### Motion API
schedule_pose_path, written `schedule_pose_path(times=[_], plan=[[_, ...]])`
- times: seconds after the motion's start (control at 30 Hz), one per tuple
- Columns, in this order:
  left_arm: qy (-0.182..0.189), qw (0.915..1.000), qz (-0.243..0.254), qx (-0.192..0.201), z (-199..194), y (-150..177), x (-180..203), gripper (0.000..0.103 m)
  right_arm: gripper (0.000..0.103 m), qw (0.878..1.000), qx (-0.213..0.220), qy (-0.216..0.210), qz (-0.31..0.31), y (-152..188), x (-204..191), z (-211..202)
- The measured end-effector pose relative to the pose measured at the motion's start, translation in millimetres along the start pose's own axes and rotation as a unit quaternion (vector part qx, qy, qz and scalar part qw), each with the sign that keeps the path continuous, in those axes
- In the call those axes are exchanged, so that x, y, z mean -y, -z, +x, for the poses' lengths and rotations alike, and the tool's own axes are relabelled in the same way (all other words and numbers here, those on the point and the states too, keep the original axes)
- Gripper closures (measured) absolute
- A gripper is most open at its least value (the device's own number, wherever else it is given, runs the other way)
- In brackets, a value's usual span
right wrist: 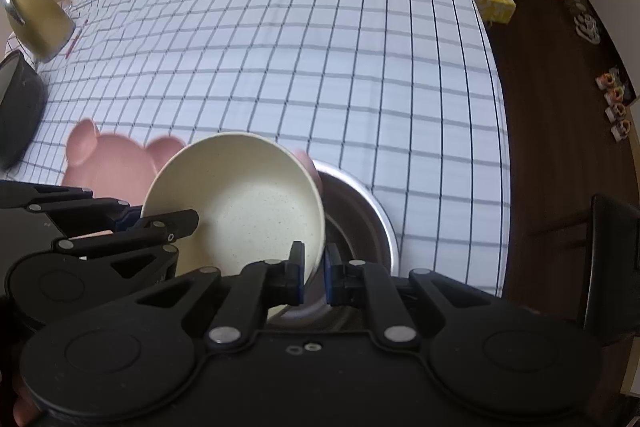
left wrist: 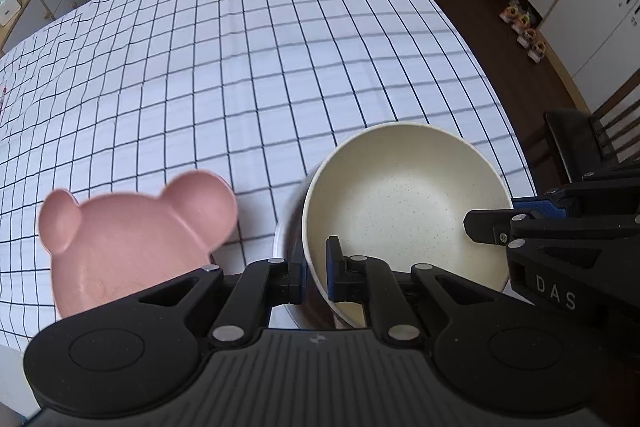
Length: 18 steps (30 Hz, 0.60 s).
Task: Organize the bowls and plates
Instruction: 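Lift the cream bowl and carry it over the pink pot, then lower the cream bowl into the pink pot and open both grippers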
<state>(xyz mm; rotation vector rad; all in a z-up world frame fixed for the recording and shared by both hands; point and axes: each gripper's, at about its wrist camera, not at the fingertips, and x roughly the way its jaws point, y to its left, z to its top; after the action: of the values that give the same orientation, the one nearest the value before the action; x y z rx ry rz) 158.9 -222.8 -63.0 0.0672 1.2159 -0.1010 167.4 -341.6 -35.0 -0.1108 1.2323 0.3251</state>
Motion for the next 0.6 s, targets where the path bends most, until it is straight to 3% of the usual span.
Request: schedule_pose_path(times=[0.6], plan=[[-0.038, 0.9986, 0.031, 0.021, 21, 29, 26, 0.095, 0.093, 1.0, 0.006, 0.002, -0.023, 37, 10, 25]])
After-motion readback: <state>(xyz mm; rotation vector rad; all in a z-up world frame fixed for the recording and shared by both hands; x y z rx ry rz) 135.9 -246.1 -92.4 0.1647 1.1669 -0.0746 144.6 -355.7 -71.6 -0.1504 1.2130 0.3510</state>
